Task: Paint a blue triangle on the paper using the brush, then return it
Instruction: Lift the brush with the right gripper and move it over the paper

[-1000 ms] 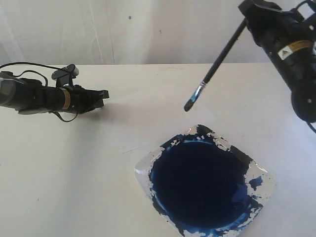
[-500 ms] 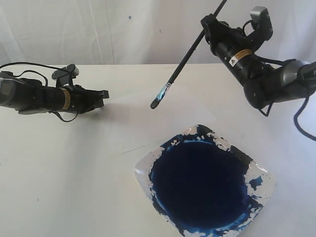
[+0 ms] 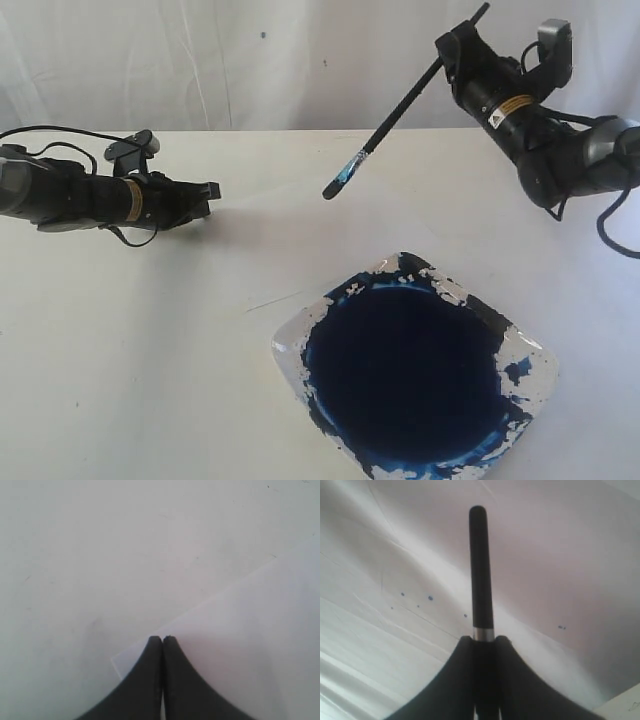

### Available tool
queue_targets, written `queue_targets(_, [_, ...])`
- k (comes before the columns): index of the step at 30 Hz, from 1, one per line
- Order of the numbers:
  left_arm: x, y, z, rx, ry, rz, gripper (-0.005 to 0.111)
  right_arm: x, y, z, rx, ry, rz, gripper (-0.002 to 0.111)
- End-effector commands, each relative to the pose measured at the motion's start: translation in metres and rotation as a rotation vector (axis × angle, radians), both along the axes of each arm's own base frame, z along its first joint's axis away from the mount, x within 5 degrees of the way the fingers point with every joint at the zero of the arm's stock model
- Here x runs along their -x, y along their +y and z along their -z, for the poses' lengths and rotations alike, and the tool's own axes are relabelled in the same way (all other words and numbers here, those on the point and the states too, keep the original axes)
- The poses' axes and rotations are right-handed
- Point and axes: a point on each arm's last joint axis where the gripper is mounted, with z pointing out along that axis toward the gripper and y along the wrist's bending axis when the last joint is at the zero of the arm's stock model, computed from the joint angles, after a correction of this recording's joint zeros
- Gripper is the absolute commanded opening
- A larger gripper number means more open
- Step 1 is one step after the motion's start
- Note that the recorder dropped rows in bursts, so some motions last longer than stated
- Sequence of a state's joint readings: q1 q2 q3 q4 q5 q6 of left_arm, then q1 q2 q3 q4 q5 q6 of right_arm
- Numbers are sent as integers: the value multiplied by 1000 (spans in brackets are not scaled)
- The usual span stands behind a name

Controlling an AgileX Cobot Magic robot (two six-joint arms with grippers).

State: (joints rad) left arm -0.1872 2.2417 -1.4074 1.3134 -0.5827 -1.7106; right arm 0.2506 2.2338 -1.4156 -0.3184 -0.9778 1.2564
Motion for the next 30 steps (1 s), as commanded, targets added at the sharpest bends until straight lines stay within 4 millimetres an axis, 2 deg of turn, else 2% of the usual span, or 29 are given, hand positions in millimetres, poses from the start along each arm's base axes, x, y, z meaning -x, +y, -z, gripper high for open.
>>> queue_targets(1, [0,0,1,-19,-1,-1,0,-4,19,10,23,-55,-83,0])
queue_targets(7, [0,0,1,-19,-1,-1,0,-8,50,28,14,-72,-144,0])
queue_targets(14, [0,0,1,-21,-3,1,0,-5,86,27,44,-149,-198,0])
queue_targets(30, [0,-1,1,-17,-5,8,0,-3,96,37,241,-193,-156,0])
